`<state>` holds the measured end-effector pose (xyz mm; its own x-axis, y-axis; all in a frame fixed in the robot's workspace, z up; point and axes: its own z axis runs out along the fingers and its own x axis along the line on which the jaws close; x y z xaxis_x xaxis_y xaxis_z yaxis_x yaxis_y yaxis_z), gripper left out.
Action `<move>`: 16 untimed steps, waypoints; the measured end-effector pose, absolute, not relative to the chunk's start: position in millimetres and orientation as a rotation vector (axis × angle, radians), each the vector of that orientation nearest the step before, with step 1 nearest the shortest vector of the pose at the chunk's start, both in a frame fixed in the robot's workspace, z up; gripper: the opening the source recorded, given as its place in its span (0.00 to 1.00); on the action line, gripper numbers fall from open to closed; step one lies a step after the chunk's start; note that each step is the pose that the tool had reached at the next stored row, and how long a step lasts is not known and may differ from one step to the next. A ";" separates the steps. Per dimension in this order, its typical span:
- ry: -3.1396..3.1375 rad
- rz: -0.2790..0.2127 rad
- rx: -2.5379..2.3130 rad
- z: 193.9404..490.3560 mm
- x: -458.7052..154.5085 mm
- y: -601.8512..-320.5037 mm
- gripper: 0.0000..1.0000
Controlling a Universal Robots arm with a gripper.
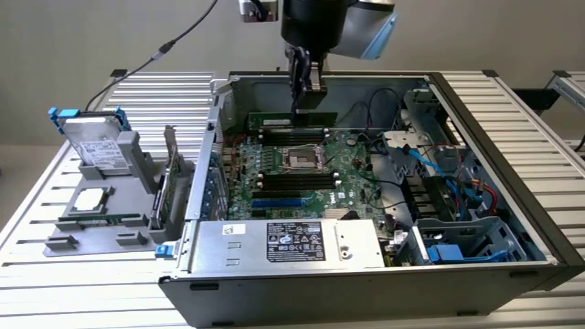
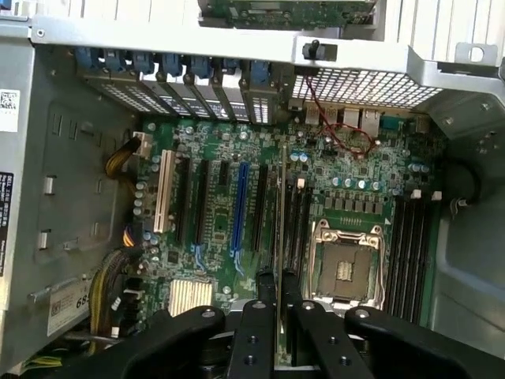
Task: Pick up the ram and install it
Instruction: 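Pick up the ram and move it above insertion slot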
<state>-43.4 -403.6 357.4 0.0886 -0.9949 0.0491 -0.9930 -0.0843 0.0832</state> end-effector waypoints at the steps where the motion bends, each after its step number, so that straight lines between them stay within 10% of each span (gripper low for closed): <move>1: -2.063 -0.031 2.242 355.6 -42.7 -403.6 0.14; 16: -2.134 -0.024 2.183 336.2 -38.3 -399.4 0.14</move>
